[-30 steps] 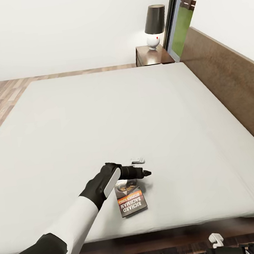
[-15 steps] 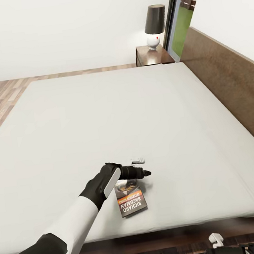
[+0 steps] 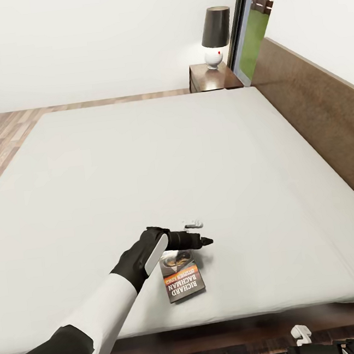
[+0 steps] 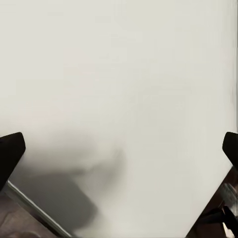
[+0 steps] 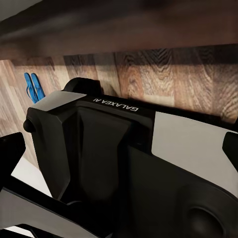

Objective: In the bedroom, move the book from the bed onto either nightstand, and place the two sandals side by side next to the bed.

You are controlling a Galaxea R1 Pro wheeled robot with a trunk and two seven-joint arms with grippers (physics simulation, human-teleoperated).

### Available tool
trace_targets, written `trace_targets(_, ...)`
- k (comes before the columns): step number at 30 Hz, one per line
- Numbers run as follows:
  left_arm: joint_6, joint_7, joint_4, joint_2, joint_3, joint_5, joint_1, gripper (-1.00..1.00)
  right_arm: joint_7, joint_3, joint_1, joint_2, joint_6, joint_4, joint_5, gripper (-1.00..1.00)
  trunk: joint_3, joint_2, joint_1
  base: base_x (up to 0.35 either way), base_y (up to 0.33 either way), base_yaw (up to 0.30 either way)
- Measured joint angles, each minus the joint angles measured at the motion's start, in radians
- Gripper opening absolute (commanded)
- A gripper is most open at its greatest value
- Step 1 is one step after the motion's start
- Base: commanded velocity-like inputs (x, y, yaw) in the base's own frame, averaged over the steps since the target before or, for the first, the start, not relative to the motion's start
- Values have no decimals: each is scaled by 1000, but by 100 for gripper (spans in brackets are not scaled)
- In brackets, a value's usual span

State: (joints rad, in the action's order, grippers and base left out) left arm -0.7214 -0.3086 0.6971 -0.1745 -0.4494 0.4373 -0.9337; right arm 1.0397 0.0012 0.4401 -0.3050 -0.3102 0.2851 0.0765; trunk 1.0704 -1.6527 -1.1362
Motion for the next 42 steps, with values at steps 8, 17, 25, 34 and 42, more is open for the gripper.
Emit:
trace_targets(8, 1, -19, -1, 0, 0, -1, 0, 100, 0, 0, 0, 0, 0, 0, 0, 100, 0, 0, 0, 0, 0, 0)
trace_targets(17, 2, -20, -1, 0, 0, -1, 0, 100, 0, 0, 0, 0, 0, 0, 0, 100, 0, 0, 0, 0, 0, 0)
trace_targets(25, 3, -19, -1, 0, 1, -1, 0, 100, 0, 0, 0, 0, 0, 0, 0, 100, 0, 0, 0, 0, 0, 0)
trace_targets(34, 3, -18, -1, 0, 2, -1, 0, 100, 0, 0, 0, 0, 0, 0, 0, 100, 0, 0, 0, 0, 0, 0)
trace_targets(42, 2, -19, -1, 0, 2, 4, 0, 100, 1, 0, 0, 0, 0, 0, 0, 100, 25, -56, -31, 0, 0, 0)
